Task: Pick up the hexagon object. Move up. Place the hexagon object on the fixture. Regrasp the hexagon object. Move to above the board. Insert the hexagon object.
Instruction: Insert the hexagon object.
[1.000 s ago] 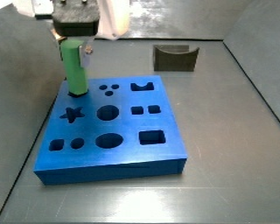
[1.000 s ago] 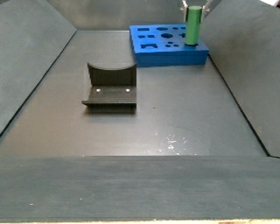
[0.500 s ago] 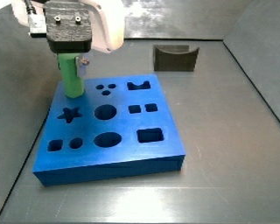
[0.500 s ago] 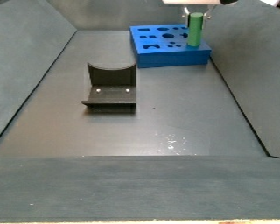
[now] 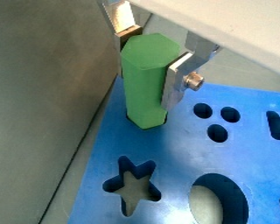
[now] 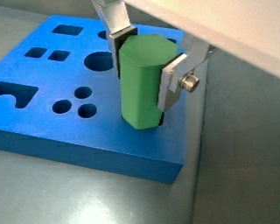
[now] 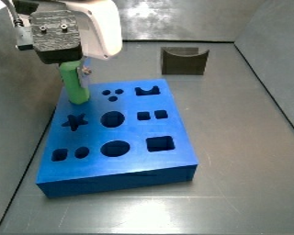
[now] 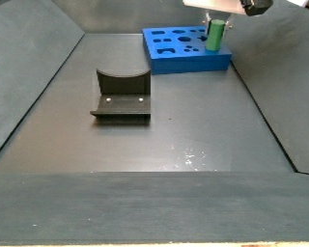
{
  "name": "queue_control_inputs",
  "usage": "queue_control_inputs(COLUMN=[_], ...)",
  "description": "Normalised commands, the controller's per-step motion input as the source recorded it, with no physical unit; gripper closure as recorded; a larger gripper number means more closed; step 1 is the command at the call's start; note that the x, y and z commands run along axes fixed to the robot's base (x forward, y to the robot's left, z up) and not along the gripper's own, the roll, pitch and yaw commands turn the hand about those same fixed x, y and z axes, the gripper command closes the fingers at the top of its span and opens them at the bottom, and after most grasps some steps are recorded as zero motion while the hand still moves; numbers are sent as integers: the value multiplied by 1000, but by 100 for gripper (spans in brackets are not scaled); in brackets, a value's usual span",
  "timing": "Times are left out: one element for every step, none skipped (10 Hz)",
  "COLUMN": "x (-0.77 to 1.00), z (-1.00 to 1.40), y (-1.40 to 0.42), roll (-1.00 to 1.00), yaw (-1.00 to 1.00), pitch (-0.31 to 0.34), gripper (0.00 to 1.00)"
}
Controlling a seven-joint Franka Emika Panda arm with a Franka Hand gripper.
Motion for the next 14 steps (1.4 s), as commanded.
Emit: queue_control_inputs(x=[674, 666, 571, 569, 594, 511, -17, -31, 9, 320, 471, 11, 0, 106], z=[-931, -797, -694, -703, -806, -774, 0, -423, -1000, -1000, -1000, 0, -40, -246], y=[0, 0, 0, 0, 0, 29, 0, -29, 0, 0, 0, 0, -3, -106], roll=[0, 0, 0, 0, 0, -43, 0, 74, 0, 17, 0, 0, 3, 174], yaw=[-180, -214, -263, -283, -271, -117, 0, 0, -54, -63, -71, 0, 0, 100], pitch=[289, 437, 534, 489, 371, 234, -23, -106, -66, 0, 0, 31, -40, -189], gripper=[100, 100, 100, 100, 100, 100, 100, 100, 100, 100, 100, 100, 100, 100])
